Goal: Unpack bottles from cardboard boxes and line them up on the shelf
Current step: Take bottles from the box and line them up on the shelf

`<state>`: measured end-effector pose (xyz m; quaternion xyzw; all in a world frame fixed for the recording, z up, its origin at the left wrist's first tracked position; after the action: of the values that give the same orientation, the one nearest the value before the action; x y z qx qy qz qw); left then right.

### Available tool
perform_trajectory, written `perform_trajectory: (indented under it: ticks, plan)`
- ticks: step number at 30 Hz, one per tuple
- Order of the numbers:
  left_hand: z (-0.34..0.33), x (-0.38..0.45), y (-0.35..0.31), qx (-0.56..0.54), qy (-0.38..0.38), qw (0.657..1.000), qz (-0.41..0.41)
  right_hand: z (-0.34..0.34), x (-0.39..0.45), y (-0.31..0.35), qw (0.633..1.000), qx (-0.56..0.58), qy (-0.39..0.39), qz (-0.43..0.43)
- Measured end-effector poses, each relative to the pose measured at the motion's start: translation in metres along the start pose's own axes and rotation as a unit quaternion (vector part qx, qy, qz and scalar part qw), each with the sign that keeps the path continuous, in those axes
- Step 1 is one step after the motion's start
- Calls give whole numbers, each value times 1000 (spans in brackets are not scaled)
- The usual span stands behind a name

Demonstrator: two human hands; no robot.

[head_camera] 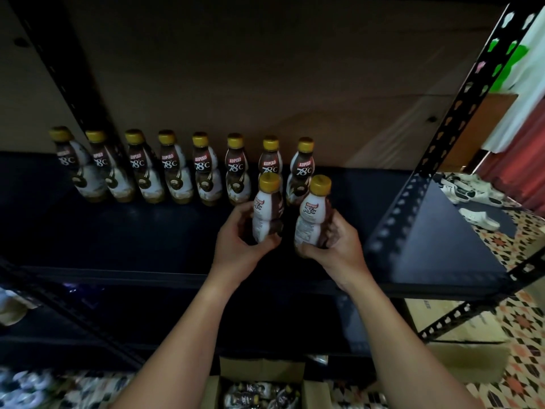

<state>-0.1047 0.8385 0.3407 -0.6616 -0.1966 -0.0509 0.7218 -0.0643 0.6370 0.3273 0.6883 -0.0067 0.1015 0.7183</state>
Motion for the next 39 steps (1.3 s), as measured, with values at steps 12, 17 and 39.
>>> perform_trajectory:
  ticks: [12,17,39]
  plan:
    - [3,3,4,50,-16,999,3,1,0,1,996,-78,-14,30]
    - [-2,3,3,32,27,999,9,1,-3,4,994,-89,-45,31]
    - [-10,-2,0,91,-27,995,-25,3,-12,11,976,-176,-119,53]
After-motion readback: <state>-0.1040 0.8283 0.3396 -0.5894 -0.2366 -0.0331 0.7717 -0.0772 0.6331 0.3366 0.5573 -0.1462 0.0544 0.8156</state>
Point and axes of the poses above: each hand's wrist, its own x-axis towards the middle knuckle, its own z-axis out of the back of the hand, y = z × x, the point moved 7 cm from there along x, towards the middle knuckle, and after that the axes turned 5 degrees about -z, right-handed, at the moved point
